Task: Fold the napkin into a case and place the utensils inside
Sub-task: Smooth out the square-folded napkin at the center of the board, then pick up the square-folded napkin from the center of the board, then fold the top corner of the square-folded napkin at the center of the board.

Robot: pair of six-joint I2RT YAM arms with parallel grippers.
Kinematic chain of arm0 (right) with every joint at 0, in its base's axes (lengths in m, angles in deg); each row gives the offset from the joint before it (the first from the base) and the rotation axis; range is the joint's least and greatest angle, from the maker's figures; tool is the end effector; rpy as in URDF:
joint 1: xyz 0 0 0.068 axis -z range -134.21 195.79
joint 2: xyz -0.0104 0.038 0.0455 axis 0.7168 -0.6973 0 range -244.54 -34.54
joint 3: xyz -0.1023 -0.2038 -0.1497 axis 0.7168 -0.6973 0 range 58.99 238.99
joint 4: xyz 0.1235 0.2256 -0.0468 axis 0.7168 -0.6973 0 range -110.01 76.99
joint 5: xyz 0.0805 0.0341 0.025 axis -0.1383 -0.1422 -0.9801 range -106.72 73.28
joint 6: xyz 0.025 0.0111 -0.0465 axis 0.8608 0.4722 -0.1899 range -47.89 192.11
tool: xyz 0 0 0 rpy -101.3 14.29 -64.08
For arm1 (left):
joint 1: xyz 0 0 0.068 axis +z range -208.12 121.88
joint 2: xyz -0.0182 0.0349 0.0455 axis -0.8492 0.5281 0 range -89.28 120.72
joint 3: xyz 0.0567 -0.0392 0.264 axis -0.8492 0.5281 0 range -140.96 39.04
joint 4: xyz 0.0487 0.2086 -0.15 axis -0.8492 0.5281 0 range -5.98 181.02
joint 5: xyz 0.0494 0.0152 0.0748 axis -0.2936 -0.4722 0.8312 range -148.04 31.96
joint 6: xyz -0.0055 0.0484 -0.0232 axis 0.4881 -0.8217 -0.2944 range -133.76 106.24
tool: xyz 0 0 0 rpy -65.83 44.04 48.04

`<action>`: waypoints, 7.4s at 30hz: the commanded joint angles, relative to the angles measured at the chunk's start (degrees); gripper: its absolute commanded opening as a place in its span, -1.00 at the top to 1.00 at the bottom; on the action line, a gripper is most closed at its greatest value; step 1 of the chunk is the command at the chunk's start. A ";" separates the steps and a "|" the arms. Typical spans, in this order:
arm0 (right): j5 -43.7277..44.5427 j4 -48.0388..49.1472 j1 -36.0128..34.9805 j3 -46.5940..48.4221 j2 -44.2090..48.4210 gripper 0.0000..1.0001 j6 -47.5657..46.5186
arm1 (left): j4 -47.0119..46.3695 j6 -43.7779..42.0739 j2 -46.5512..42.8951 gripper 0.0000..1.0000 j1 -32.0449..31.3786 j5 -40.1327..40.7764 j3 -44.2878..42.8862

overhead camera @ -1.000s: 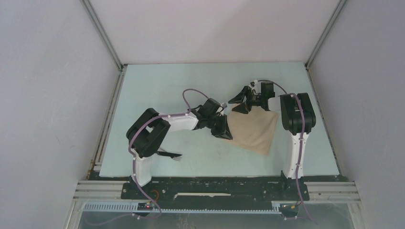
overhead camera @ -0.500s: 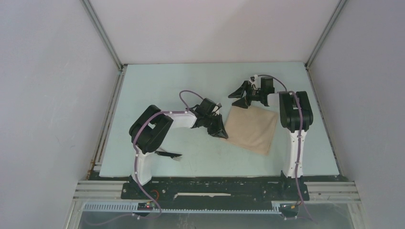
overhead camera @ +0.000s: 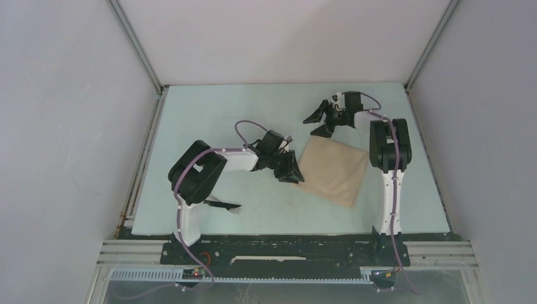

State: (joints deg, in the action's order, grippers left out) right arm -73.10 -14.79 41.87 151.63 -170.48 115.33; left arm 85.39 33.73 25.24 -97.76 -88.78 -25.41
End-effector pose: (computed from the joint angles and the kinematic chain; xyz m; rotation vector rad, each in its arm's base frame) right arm 0.4920 0.0635 0.1064 0.3015 2.3997 1.5502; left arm 0.2949 -0.2680 0.1225 0.0759 2.7696 -1.2141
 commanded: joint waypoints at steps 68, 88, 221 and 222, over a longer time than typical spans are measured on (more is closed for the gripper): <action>30.39 -37.08 8.27 -58.36 64.01 -0.09 -9.61 | 2.15 -2.04 -1.45 0.24 0.73 3.72 1.88; 31.07 -35.39 8.05 -61.18 65.94 -0.01 -7.79 | 2.06 -1.93 -1.41 0.24 0.86 3.65 2.04; 10.85 -18.05 -1.97 -4.39 8.67 1.00 -12.82 | 7.58 -4.05 -17.28 0.26 0.96 8.51 5.37; 10.85 -18.20 -1.94 -4.48 8.67 1.00 -12.91 | 7.92 -4.02 -17.11 0.26 0.76 8.24 4.82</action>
State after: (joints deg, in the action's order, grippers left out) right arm -61.85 -33.31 40.03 145.01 -161.32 102.48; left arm 91.09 32.24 11.45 -96.82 -81.56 -16.25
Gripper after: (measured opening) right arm 0.008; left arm 0.367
